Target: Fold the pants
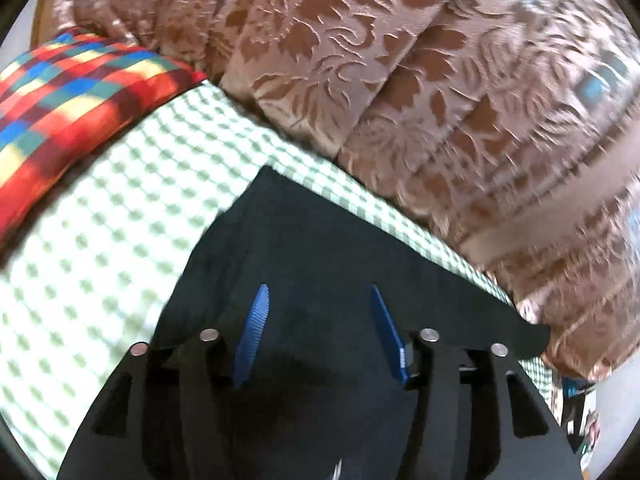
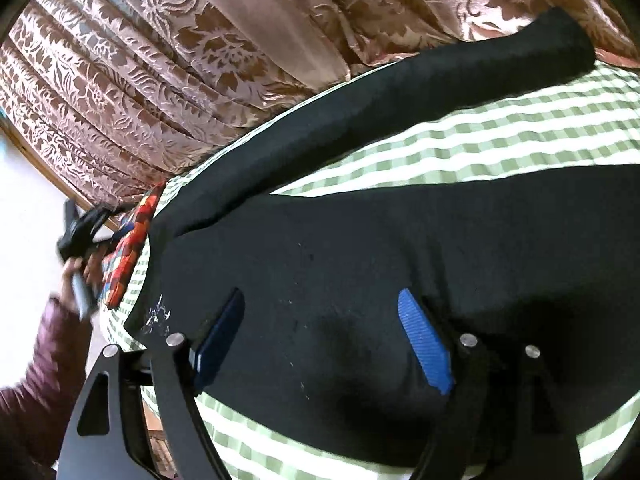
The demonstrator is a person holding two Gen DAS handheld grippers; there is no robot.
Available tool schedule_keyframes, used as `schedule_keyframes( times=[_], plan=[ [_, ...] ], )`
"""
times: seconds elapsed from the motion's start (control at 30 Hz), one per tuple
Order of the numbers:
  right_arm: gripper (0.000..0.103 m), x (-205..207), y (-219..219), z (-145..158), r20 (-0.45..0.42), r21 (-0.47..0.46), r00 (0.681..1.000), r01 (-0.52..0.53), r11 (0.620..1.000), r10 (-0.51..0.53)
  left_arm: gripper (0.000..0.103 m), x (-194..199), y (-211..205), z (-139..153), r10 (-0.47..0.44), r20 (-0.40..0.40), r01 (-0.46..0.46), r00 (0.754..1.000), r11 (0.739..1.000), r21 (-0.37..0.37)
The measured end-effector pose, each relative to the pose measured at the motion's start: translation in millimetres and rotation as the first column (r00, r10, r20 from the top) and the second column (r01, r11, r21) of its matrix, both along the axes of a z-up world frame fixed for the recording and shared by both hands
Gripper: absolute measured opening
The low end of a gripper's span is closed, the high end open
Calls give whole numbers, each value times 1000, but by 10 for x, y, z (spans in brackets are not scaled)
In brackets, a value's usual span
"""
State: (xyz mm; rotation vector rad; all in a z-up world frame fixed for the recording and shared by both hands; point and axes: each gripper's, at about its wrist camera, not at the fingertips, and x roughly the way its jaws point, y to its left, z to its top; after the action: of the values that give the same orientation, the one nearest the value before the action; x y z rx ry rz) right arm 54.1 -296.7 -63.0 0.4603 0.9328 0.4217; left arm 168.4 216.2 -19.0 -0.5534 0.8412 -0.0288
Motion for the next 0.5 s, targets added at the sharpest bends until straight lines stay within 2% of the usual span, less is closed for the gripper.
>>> schedule_keyframes(
  times=[0.03,0.13,0.23,0.3,0.4,0.5],
  plan=[
    [79,43,27,-8,-2,-1,1000,-3,1000,3,68,164,28,-12,3,-15,-3,1000,1000,8],
    [81,126,47,-18,-6,5,1000,0,1000,0,68,703,147,-66,57,-73,-54,996,998,35],
    [83,213,26,-61,-20,21,1000,5,1000,-5,68,1058,245,-152,64,-119,-62,991,998,22],
    [83,271,14,-107,-37,27,999,10,1000,-9,68,1302,264,-255,86,-169,-77,982,995,57],
    [83,318,-20,-217,-76,27,997,18,999,-16,59,1602,282,-462,105,-239,-87,965,992,87],
    [83,337,-70,-291,-98,50,995,36,998,-31,59,1828,248,-688,118,-323,-67,939,984,165]
  ],
)
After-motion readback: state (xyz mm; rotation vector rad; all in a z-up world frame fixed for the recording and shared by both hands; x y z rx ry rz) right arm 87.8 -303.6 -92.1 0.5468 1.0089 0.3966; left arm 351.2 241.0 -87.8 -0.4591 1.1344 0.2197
